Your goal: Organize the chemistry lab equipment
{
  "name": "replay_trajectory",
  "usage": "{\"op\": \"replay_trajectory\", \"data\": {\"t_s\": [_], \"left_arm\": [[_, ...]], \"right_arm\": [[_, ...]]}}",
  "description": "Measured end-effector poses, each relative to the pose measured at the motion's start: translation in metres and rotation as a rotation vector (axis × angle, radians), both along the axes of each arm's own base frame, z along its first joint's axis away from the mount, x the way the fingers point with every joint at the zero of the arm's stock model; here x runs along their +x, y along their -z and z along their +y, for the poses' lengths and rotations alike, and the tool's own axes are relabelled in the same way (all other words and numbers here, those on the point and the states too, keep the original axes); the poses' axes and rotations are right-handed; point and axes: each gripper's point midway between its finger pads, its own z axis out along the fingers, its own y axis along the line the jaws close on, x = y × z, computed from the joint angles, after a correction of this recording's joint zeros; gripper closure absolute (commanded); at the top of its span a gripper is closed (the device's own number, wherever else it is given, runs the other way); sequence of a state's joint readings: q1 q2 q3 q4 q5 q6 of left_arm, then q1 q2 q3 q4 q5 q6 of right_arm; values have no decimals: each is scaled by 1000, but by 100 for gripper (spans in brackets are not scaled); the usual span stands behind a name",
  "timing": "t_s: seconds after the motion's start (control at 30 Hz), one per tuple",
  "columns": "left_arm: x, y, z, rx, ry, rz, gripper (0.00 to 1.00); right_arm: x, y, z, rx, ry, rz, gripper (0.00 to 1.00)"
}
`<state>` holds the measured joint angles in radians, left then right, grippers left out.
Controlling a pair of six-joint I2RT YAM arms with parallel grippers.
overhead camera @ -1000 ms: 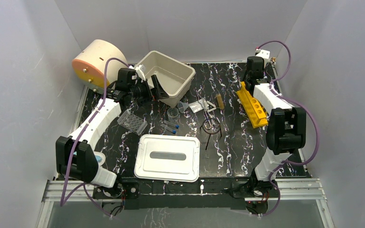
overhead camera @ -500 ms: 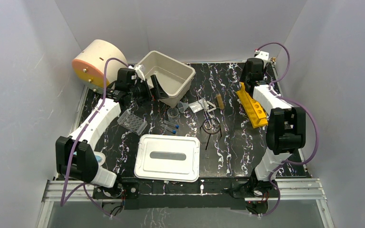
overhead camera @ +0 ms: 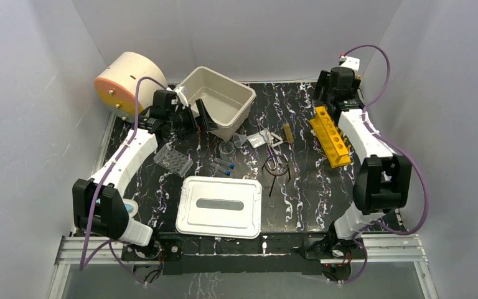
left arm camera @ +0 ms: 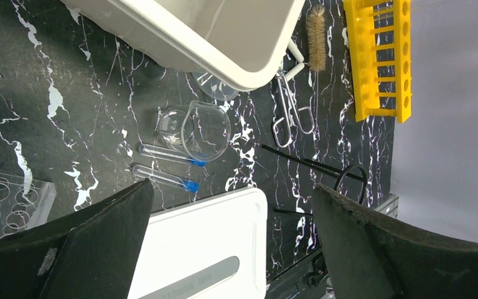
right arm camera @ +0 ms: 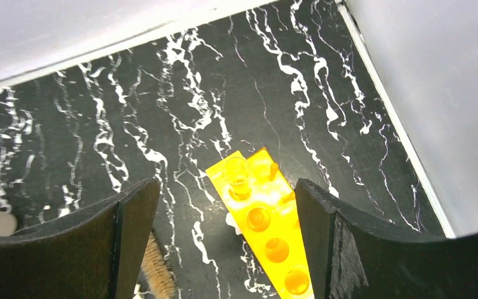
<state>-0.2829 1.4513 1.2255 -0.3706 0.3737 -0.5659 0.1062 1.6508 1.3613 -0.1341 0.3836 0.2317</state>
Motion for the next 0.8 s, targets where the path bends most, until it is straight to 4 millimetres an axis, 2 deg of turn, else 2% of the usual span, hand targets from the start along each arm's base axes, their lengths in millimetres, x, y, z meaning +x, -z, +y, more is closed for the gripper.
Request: {"op": "replay_trajectory", "data": {"t_s": [0.2, 0.27, 0.37, 0.5, 0.63, 0.73, 0.8], "left_arm": [[-2, 1, 0, -7, -9, 17, 2], [-3, 1, 0, -10, -13, 26, 2], [-4, 2, 0, -15, -23, 43, 2], [-5, 3, 1, -18, -40, 58, 2], [-3, 6, 4, -8, -74, 71, 9], [-3, 9, 7, 1, -97, 80, 13], [-3, 12, 8, 5, -105, 89, 16]], "right_arm": [[-15, -48, 19, -10, -69, -77, 17], [-21, -61, 40, -30, -127, -102, 18], [-32, -73, 86, -47, -247, -124, 20], [-52, -70, 152, -38, -415, -114, 20], [-80, -58, 211, 1, -568, -86, 23], [-97, -37, 233, 53, -630, -33, 28], [-107, -21, 239, 89, -649, 20, 31]]}}
